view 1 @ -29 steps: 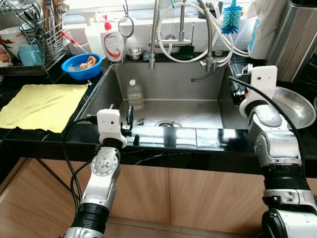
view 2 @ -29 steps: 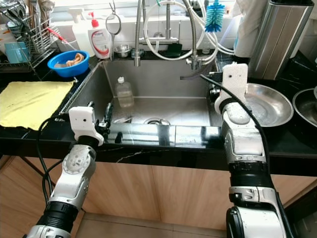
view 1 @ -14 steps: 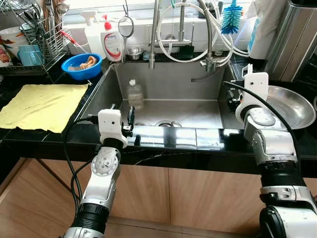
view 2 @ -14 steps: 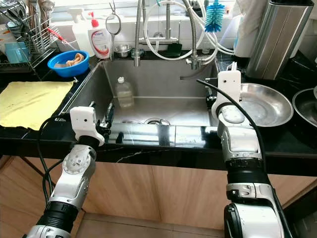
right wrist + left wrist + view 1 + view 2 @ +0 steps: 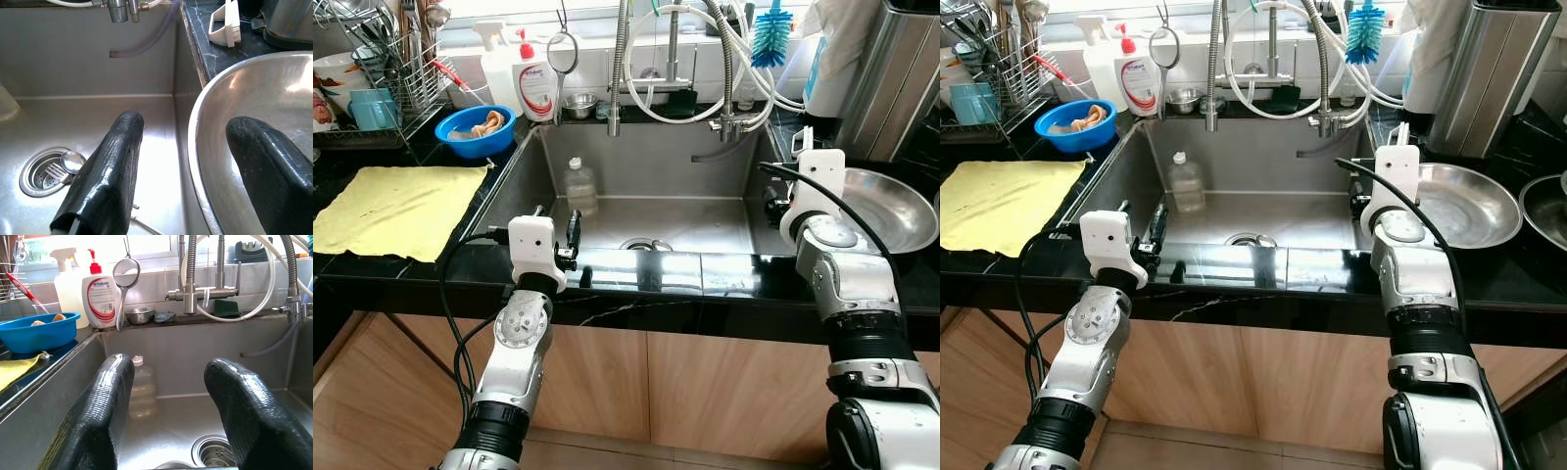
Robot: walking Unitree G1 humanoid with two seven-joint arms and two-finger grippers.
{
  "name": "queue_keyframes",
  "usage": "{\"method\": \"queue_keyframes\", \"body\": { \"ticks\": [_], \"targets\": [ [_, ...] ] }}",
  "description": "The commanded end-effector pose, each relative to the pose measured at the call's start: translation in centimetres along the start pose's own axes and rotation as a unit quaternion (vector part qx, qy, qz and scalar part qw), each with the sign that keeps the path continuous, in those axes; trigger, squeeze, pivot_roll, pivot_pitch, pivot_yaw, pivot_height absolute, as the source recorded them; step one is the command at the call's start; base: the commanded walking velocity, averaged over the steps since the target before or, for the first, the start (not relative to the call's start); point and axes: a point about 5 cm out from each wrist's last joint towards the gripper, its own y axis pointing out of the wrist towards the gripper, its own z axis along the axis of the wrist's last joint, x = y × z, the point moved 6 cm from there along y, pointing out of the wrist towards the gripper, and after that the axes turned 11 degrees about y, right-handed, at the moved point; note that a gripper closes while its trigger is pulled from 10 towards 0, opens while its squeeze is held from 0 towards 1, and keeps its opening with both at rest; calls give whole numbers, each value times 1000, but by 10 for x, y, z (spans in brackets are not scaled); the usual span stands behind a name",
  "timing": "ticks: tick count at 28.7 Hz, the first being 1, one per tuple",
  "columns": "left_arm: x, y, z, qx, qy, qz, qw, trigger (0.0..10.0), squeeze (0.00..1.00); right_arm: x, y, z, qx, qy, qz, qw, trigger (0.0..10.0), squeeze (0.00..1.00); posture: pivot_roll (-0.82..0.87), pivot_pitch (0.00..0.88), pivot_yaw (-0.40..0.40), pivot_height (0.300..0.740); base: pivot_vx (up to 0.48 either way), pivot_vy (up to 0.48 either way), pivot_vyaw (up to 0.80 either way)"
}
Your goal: Kitchen organization
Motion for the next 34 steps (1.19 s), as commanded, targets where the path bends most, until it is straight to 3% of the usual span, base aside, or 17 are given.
{"method": "queue_keyframes", "body": {
  "ticks": [1, 2, 5, 7, 12, 18, 23, 24, 28, 34],
  "targets": [
    [-7, 0, 0, -3, 5, 6, 1000, 10000, 0, -10, -3, 28, 53, 20, 13, 998, 10000, 0, -127, 0, 58, 740, 0, 0, 0],
    [-7, 0, 0, -3, 5, 6, 1000, 10000, 0, -10, -3, 28, 53, 20, 13, 998, 10000, 0, -127, 0, 58, 740, 0, 0, 0],
    [-11, 1, -1, -4, 8, 11, 1000, 10000, 0, -6, -14, 59, 137, 24, 1, 990, 10000, 0, -135, 0, 62, 740, 0, 0, 0],
    [-12, 2, -2, -5, 9, 12, 1000, 10000, 0, -4, -17, 63, 149, 29, -4, 988, 10000, 0, -135, 0, 62, 740, 0, 0, 0],
    [-14, 3, -4, -8, 11, 14, 1000, 10000, 0, 18, -49, 70, 207, 77, -65, 973, 10000, 0, -157, 0, 70, 740, 0, 0, 0],
    [-12, 5, -5, -9, 10, 12, 1000, 10000, 0, 36, -66, 49, 196, 137, -114, 964, 10000, 0, -176, 0, 79, 740, 0, 0, 0],
    [-11, 6, -4, -7, 8, 8, 1000, 10000, 0, 73, -80, 35, 189, 169, -175, 951, 10000, 0, -179, 0, 79, 740, 0, 0, 0],
    [-11, 6, -4, -7, 8, 8, 1000, 10000, 0, 80, -78, 27, 174, 195, -185, 947, 10000, 0, -181, 0, 80, 740, 0, 0, 0],
    [-11, 6, -4, -7, 8, 8, 1000, 10000, 0, 85, -74, 12, 143, 248, -193, 938, 10000, 0, -174, 0, 79, 740, 0, 0, 0],
    [-13, 5, -5, -8, 10, 10, 1000, 10000, 0, 99, -74, 13, 146, 256, -210, 932, 10000, 0, -171, 0, 81, 740, 0, 0, 0]
  ]
}}
